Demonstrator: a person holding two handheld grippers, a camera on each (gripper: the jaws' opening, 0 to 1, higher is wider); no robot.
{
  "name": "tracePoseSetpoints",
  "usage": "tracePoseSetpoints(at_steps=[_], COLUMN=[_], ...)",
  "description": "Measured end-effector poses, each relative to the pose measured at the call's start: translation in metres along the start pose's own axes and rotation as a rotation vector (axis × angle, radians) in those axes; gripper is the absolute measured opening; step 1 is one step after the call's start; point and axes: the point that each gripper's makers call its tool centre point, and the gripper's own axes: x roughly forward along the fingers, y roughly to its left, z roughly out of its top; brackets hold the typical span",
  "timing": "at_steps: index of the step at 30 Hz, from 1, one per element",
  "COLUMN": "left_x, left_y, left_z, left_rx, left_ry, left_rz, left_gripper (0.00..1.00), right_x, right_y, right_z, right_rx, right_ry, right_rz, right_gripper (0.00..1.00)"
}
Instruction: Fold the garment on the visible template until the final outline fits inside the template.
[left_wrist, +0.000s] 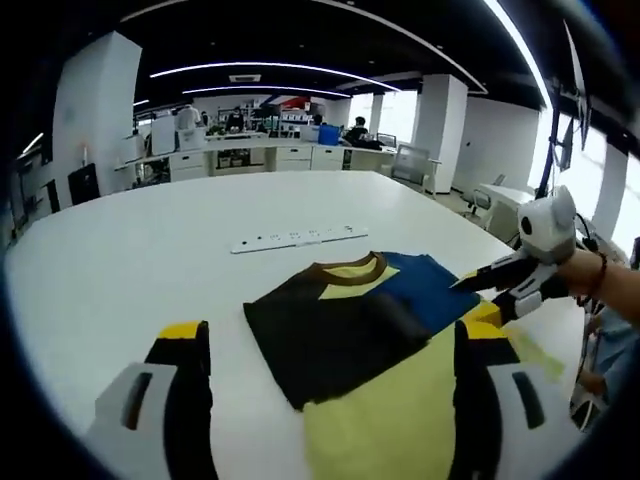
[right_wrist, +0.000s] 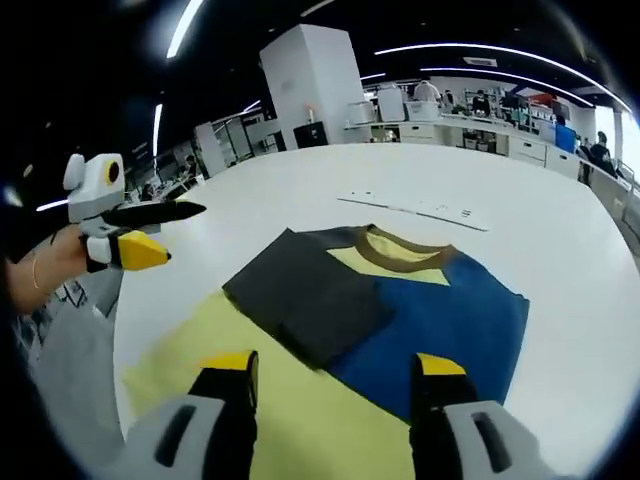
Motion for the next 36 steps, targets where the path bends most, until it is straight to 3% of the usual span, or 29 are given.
tracePoseSetpoints(at_steps=[15,25,33,36], left_x=[-0.038,-0.062,-0.078,-0.083], left_y=[0.008,0.007,0.003,0.003], left_z=[-0.009,-0.026,-0.039,-0.046], left_rx=[0.037,0.045,0.006,0.028], left_ry=[-0.027,-0.002,0.004,0.024], left_rz=[0.026,0.040,0.050,0.060], left_gripper=[0.98,0.97,0.95,0.94], right_x=[0.047,0.054,0.055,0.055], right_y=[-0.008,-0.019,-0.017,-0.016], right_z=[0.005,0.006,0.003,0.003], right_rx=[0.056,0.128,0.152,0.147], right_ry=[0.005,-0.005,-0.002,-0.001], right_rz=[-0.025,-0.120,-0.121,-0.120], right_gripper=[0.42,0.21,0.00,0.00])
